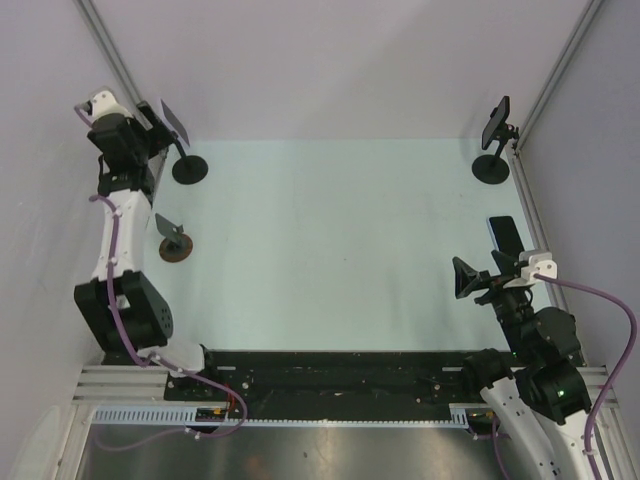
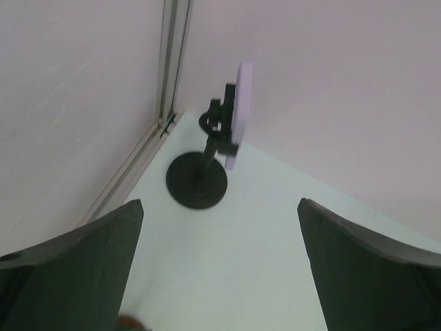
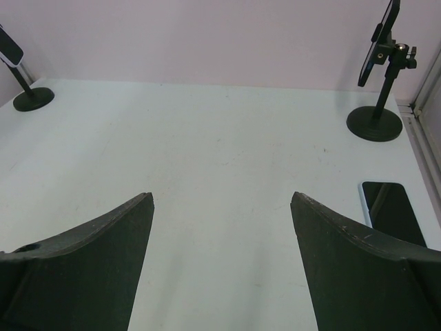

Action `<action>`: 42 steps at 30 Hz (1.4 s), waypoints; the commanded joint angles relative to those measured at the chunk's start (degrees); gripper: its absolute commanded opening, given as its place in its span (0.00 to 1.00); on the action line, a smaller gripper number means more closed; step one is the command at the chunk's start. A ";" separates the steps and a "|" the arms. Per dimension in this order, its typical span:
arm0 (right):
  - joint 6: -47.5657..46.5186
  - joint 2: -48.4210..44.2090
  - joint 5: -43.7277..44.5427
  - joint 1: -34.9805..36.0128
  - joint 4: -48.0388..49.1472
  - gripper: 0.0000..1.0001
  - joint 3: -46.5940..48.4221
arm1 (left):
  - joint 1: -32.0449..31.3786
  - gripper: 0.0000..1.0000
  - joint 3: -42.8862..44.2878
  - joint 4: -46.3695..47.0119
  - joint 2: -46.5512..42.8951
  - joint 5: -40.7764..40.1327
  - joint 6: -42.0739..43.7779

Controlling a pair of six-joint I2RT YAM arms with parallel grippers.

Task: Remove the phone from the phone stand

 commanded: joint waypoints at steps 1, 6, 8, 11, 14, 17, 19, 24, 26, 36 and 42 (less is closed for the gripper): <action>-1.04 1.27 -0.89 -0.36 1.97 0.86 0.11 | -0.29 0.99 11.04 0.51 7.81 -1.61 -4.25; -0.69 3.55 -2.73 -0.62 1.53 0.86 0.11 | -0.29 0.96 19.59 0.42 18.89 -1.18 -6.09; -0.77 4.34 -3.09 -0.71 1.62 0.86 0.11 | -0.29 0.92 23.19 0.42 22.66 -0.48 -6.36; -1.04 5.93 -4.05 -0.97 2.14 0.85 0.02 | -0.29 0.86 27.67 0.51 27.23 1.28 -7.15; -1.12 7.07 -5.54 -1.41 1.97 0.85 0.11 | -0.29 0.79 32.59 0.51 31.62 2.86 -7.50; -1.12 8.38 -5.81 -1.68 1.88 0.85 0.02 | -0.29 0.71 37.08 0.51 35.32 3.66 -7.76; -1.13 8.92 -5.98 -1.85 1.97 0.85 0.11 | -0.46 0.61 39.19 0.51 36.65 3.66 -8.47; -1.04 10.15 -6.77 -2.64 2.14 0.85 0.11 | -0.90 0.31 40.87 0.51 38.76 7.08 -9.08; -1.13 10.24 -6.86 -2.82 2.05 0.85 0.02 | -1.16 0.17 40.61 0.51 37.63 8.57 -8.82; -1.04 7.78 -7.30 -3.00 2.58 0.85 0.02 | -9.15 0.00 32.54 0.51 23.15 11.39 -4.17; -1.12 6.46 -7.74 -3.00 3.11 0.85 0.11 | -19.15 0.00 22.70 0.51 11.81 11.57 -1.62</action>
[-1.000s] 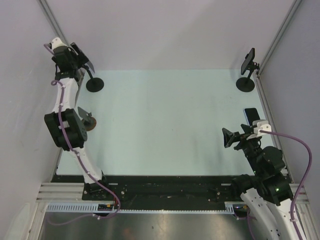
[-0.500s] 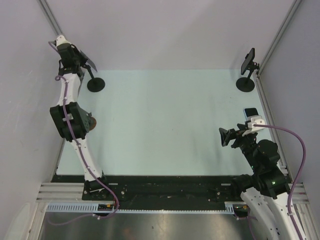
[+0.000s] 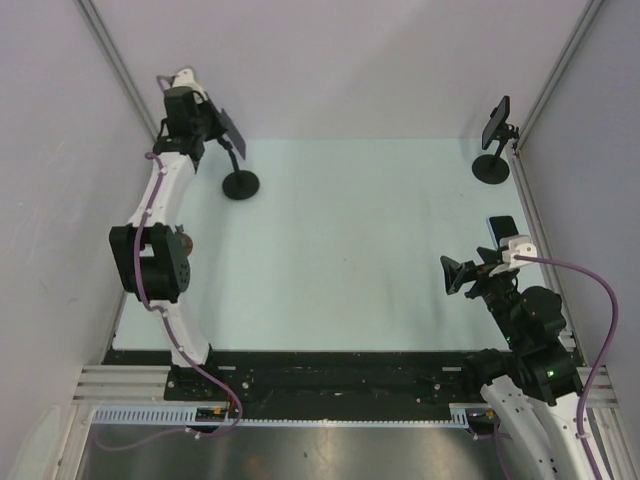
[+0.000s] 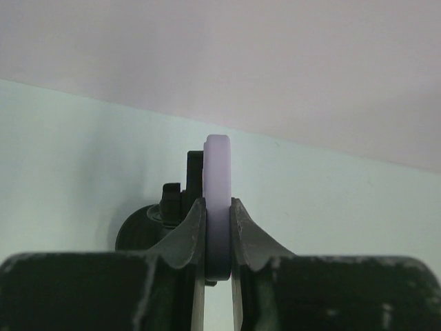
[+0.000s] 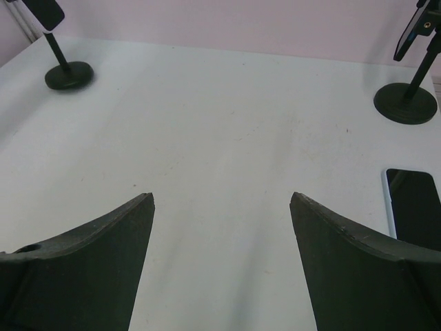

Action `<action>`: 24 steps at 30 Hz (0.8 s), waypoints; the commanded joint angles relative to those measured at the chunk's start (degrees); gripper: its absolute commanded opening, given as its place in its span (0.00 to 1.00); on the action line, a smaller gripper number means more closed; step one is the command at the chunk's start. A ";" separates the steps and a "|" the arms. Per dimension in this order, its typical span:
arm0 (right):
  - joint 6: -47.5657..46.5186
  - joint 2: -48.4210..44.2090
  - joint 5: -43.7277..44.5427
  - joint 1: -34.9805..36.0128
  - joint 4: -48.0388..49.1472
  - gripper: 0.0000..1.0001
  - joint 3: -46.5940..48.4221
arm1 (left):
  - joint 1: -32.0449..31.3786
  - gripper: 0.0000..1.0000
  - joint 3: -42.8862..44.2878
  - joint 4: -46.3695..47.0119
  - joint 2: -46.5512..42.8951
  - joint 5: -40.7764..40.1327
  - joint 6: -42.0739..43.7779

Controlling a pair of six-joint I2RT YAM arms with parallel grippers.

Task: Remove the phone from the phone stand

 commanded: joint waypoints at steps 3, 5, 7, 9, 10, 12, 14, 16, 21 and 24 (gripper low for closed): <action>-1.10 -1.21 -1.25 -0.05 3.07 0.85 0.22 | -13.49 0.00 -8.19 7.07 -19.06 2.69 2.46; -0.93 -1.30 -3.10 0.04 3.15 0.85 0.22 | -17.96 0.00 -10.75 7.07 -21.18 2.25 2.81; -0.93 -1.30 -3.63 0.13 3.51 0.85 0.39 | -21.14 0.00 -14.27 7.07 -24.00 1.81 3.24; -0.75 -1.04 -3.98 0.39 3.95 0.85 1.01 | -26.15 0.00 -17.86 7.07 -26.45 0.94 3.34; -0.58 -0.69 -4.15 0.31 4.03 0.85 1.45 | -27.91 0.00 -18.93 7.07 -27.16 0.32 3.42; -0.23 0.98 -5.12 0.40 3.51 0.85 3.02 | -33.09 0.00 -21.82 7.07 -28.91 -0.38 3.42; 0.56 2.99 -6.52 0.39 2.98 0.85 4.17 | -38.08 0.00 -23.50 7.07 -29.80 -3.00 3.42; 1.18 4.05 -7.58 0.39 3.07 0.85 5.40 | -41.00 0.00 -25.87 7.07 -31.21 -3.72 3.08; 3.90 7.04 -11.09 0.48 5.35 0.85 6.55 | -47.34 0.00 -32.72 7.33 -35.95 -10.92 0.79; 5.13 9.41 -13.82 0.48 7.02 0.85 6.46 | -49.98 0.00 -36.24 7.59 -38.50 -13.21 0.09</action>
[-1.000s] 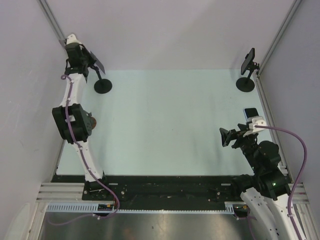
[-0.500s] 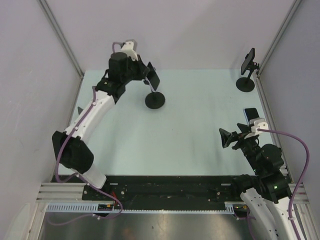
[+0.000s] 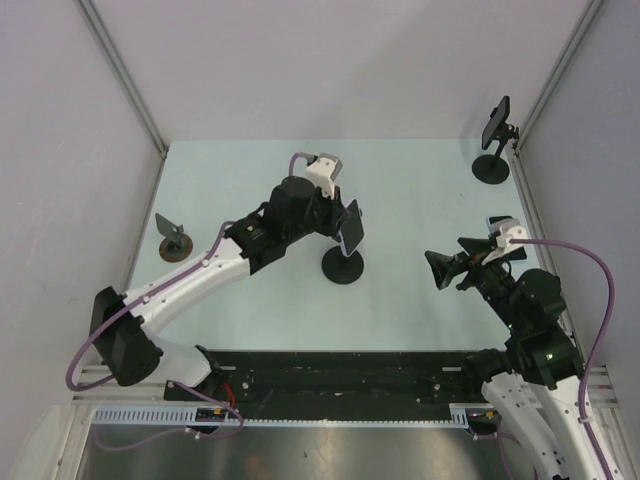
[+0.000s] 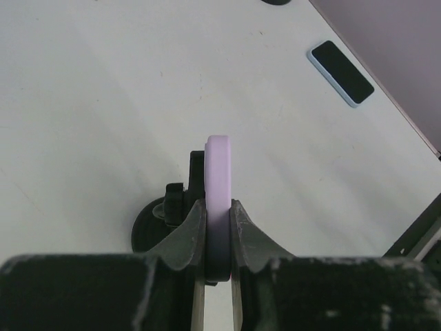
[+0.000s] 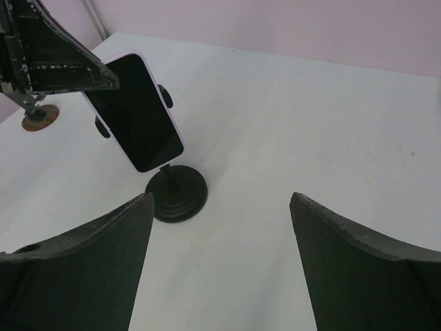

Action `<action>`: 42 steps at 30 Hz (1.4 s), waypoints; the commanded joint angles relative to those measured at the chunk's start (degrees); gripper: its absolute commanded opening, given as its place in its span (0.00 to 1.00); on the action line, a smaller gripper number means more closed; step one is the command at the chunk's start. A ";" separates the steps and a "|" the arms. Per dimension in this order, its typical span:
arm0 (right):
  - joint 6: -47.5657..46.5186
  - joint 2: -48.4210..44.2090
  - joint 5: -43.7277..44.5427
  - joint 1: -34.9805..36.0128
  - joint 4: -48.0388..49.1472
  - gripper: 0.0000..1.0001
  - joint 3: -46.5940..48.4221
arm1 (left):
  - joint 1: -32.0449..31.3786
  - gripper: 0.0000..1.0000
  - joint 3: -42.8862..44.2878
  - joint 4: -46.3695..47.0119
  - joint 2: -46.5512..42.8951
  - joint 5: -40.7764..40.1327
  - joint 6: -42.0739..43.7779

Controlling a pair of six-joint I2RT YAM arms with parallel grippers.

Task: Remove the phone from the phone stand

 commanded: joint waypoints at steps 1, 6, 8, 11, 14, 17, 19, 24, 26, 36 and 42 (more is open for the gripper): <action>2.91 3.65 -5.95 0.31 4.77 0.85 2.13 | -2.57 0.00 -2.59 7.31 -8.32 -7.40 -1.64; 5.10 9.10 -9.82 1.45 10.21 0.86 2.22 | -4.25 0.10 -6.28 7.75 -10.43 -7.06 -2.70; 6.24 12.08 -10.27 2.94 12.93 0.86 2.22 | -4.25 0.19 -6.81 7.75 -10.61 -6.62 -2.52; 6.25 15.95 -10.01 5.65 16.54 0.87 2.22 | -4.25 0.41 -6.64 7.83 -11.22 -6.00 -2.26; 4.76 19.81 -8.60 9.08 18.74 0.89 3.01 | -4.25 0.65 -6.11 7.84 -12.36 -5.82 -1.82; 2.22 23.85 -7.72 12.51 20.24 0.91 4.24 | -4.07 0.87 -6.20 7.66 -14.82 -6.61 -1.38; 0.37 26.23 -7.11 14.27 20.59 0.95 5.99 | -3.81 0.96 -6.64 7.57 -16.49 -7.05 -0.85; -6.57 33.43 -5.96 19.54 21.03 1.00 9.51 | 0.13 1.00 -10.59 7.22 -24.82 -4.26 -1.90; -7.72 35.64 -5.44 20.69 23.49 1.00 11.09 | 4.96 1.00 -12.78 6.61 -27.47 -1.10 -3.04; -11.33 46.01 -2.90 26.85 27.27 1.00 16.72 | 24.75 1.00 -22.10 1.24 -36.89 13.25 -0.59; -11.42 49.18 -0.51 28.34 29.38 1.00 17.42 | 25.63 1.00 -26.85 1.16 -37.33 9.65 2.48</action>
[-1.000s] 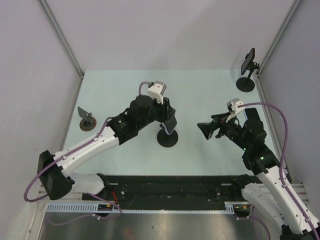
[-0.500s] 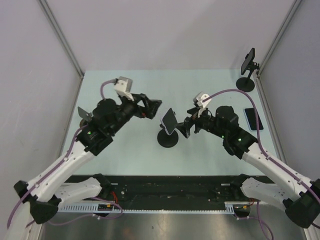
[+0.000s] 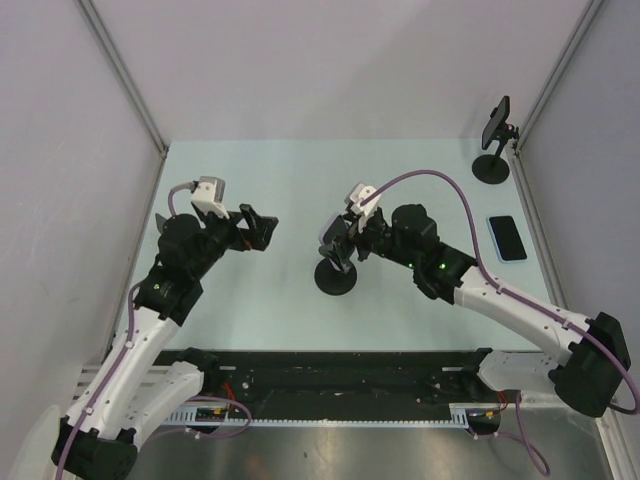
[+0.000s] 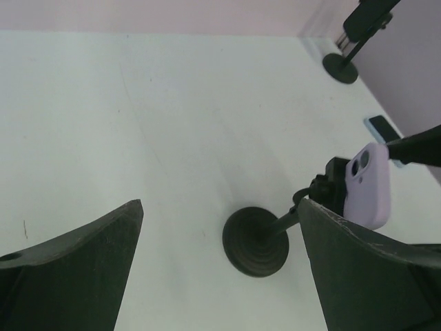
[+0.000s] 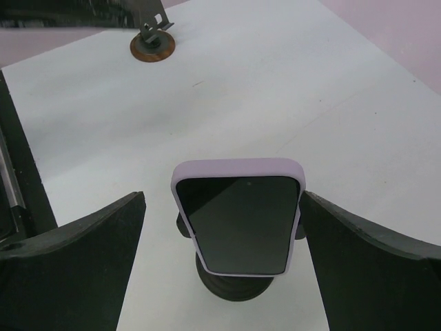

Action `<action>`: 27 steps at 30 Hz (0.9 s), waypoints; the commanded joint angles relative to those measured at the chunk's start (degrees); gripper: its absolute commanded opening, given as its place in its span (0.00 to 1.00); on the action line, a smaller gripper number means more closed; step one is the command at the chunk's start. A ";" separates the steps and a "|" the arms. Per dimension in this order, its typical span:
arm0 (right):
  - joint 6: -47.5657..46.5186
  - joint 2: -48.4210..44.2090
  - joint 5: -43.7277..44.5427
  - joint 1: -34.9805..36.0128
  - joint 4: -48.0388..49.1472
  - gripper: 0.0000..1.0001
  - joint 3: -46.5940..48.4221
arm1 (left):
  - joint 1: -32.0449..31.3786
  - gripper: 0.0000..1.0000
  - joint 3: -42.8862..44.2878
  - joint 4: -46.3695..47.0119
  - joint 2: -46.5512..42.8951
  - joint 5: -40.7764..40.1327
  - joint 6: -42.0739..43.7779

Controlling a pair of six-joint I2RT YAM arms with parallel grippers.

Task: Remove the phone from the phone stand

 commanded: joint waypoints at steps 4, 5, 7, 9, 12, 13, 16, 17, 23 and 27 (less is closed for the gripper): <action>-1.23 3.13 3.47 1.31 4.77 1.00 3.77 | 1.59 1.00 -2.68 -0.24 -0.30 1.94 3.39; -1.23 3.31 4.25 1.57 4.95 1.00 3.77 | 1.68 1.00 -2.86 -0.24 -0.48 1.94 3.56; -1.67 4.10 7.24 2.27 4.95 1.00 3.77 | 1.68 1.00 -3.12 -0.24 -0.57 2.37 3.56; -1.85 4.11 10.39 2.80 4.43 1.00 3.77 | 1.68 1.00 -3.39 -0.24 -0.83 2.64 3.56; -2.11 3.84 12.70 2.72 3.29 1.00 3.77 | 1.68 1.00 -3.56 -0.24 -1.09 2.64 3.74; -2.54 3.84 12.61 2.80 3.02 1.00 3.77 | 1.68 1.00 -3.56 -0.24 -1.01 2.81 3.74; -5.17 4.19 11.03 2.81 2.84 1.00 3.77 | 1.68 1.00 -3.65 -0.24 -0.57 4.30 3.83; -6.06 4.19 11.12 2.81 2.84 1.00 3.77 | 1.68 1.00 -3.56 -0.24 -0.65 4.66 3.83; -8.35 4.46 8.04 1.05 3.11 1.00 3.77 | 1.68 1.00 -3.65 -0.16 -0.39 6.68 4.71; -8.26 3.75 9.62 0.35 2.67 1.00 3.77 | 1.68 1.00 -3.65 -0.16 0.31 7.56 4.79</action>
